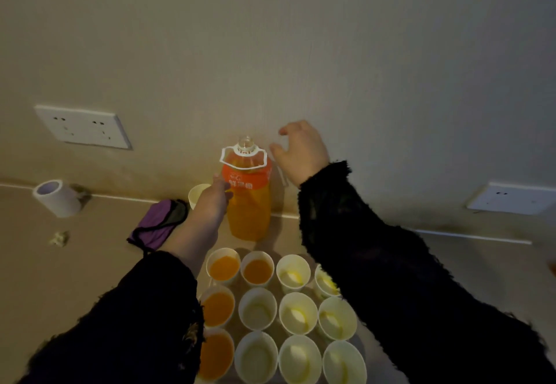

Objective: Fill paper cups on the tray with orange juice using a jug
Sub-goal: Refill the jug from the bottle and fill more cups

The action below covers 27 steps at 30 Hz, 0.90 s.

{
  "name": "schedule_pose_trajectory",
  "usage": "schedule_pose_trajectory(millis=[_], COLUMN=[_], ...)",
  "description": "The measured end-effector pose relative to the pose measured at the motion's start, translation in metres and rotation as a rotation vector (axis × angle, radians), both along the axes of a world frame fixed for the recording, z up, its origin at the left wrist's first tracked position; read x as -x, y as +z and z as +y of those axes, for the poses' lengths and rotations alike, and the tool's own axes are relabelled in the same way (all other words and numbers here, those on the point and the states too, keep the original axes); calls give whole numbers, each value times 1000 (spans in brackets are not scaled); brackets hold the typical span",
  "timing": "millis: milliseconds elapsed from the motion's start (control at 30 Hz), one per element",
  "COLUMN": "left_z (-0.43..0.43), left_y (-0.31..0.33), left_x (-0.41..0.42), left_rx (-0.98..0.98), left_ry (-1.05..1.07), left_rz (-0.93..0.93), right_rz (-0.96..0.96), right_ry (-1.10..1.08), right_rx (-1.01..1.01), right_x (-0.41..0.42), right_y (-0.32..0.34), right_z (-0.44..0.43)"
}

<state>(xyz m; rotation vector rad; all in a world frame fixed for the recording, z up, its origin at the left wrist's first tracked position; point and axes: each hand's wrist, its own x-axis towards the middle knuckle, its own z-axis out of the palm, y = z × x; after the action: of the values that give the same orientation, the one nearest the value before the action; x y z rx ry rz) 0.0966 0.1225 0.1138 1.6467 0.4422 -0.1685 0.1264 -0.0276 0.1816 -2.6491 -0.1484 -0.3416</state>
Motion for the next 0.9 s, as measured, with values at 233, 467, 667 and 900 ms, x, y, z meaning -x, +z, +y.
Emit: schedule_pose_trajectory(millis=[233,467,667,900], left_z=[17,26,28,19], left_y=[-5,-16,-22,-27], left_x=[-10,-20,-26,-38], left_rx=[-54,-66,113,340], left_ry=[-73,-176,-165,-89], left_rz=[-67,-40,71,224], right_rz=[130,-162,146,337], right_ry=[8,-63,193,42], right_rx=[175,375,527,-248], right_x=[-33,-29,-26,-36], right_y=[-9,-18,-30,7], right_z=[52,66,80,68])
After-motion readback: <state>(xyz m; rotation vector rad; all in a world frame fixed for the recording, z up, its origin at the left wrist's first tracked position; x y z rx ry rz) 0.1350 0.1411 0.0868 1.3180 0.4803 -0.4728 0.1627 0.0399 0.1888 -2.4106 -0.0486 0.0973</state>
